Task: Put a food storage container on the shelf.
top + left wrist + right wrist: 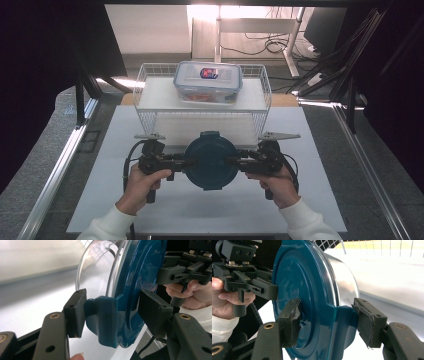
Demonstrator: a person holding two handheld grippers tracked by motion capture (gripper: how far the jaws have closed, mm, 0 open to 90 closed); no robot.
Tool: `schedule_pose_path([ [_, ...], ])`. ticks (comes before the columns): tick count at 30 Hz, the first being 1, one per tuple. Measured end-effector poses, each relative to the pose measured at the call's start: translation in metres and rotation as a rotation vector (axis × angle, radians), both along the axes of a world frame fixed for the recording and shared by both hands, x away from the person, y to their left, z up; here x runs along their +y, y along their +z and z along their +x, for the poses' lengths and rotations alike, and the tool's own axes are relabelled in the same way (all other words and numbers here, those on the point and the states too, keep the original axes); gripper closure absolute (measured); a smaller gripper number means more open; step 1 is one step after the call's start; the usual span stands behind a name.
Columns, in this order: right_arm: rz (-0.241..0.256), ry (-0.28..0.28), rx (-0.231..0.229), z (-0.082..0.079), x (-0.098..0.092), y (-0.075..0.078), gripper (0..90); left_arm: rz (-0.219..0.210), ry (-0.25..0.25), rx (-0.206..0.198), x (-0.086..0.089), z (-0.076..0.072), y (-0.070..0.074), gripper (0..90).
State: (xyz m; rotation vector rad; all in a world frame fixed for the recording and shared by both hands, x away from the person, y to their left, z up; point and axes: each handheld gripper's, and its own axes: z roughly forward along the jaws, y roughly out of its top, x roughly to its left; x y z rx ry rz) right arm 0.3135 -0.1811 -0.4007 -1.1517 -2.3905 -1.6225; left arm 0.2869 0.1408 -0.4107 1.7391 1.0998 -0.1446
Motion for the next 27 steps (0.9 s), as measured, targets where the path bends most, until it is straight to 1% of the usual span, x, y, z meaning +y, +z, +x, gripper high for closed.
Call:
schedule_pose_path([
  [8,0.003,0.002,-0.022,0.007,0.003,0.019,40.6,-0.009,0.006,-0.020,0.004,0.007,0.019,41.2],
  [10,0.002,0.003,-0.036,0.009,0.005,0.026,40.7,-0.014,0.006,-0.023,0.005,0.009,0.025,41.2],
  [14,0.002,0.007,-0.050,0.016,0.008,0.041,40.8,-0.033,0.011,-0.030,0.009,0.016,0.037,41.5],
  [21,0.003,0.011,-0.069,0.029,0.013,0.067,40.9,-0.056,0.026,-0.059,0.016,0.026,0.058,41.9],
  [24,-0.003,0.013,-0.088,0.033,0.016,0.078,40.9,-0.062,0.024,-0.068,0.018,0.029,0.067,41.9],
  [27,-0.006,0.017,-0.096,0.037,0.017,0.088,40.9,-0.059,0.026,-0.082,0.018,0.033,0.076,41.9],
])
